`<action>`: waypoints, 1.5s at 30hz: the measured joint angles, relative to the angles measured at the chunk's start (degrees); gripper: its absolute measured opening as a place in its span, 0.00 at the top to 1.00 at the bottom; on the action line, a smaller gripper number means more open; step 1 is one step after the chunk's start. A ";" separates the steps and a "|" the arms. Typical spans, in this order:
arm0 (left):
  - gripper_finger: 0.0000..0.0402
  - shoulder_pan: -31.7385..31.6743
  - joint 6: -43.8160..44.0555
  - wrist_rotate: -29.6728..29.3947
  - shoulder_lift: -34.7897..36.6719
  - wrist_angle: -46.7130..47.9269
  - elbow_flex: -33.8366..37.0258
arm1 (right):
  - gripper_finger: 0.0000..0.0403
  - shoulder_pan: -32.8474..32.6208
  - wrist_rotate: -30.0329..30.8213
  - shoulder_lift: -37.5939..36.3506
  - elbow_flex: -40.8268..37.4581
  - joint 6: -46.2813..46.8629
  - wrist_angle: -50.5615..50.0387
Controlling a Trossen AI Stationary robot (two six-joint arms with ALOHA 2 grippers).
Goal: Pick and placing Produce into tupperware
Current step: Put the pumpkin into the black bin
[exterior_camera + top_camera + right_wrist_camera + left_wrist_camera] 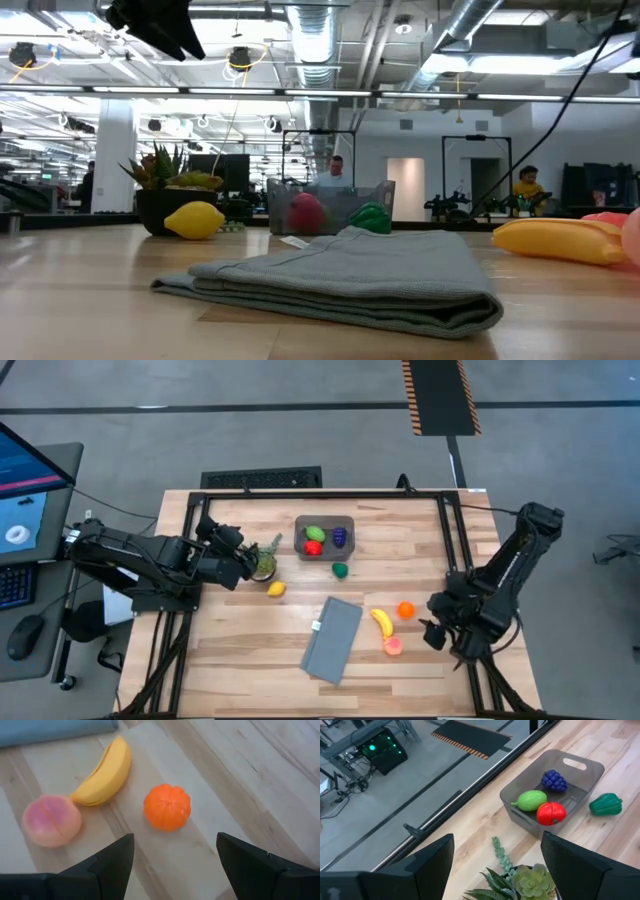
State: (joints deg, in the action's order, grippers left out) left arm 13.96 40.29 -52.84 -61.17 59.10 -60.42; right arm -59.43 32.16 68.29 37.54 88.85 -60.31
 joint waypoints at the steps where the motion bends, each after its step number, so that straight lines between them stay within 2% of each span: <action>1: 0.28 0.00 0.02 0.00 0.00 -0.17 0.00 | 0.24 0.59 -0.49 0.00 -0.68 -0.94 1.52; 5: 0.28 -0.01 1.20 0.07 0.00 -0.29 0.00 | 0.24 3.27 -3.10 0.00 -3.09 -5.29 6.97; 14: 0.28 0.00 2.43 1.60 -0.02 -0.32 0.00 | 0.24 6.91 -2.34 0.00 -3.65 -13.94 7.81; 20: 0.28 -0.02 2.43 1.62 -0.02 -0.31 0.00 | 0.24 8.24 -2.79 -0.09 -6.16 -14.33 13.36; 45: 0.28 0.00 2.43 1.33 -0.02 0.18 0.00 | 0.24 15.11 -3.86 -0.07 -7.91 -22.22 19.64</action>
State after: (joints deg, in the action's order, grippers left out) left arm 13.95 42.72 -51.51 -61.19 59.29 -60.42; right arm -44.31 28.29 68.23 29.63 66.63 -40.66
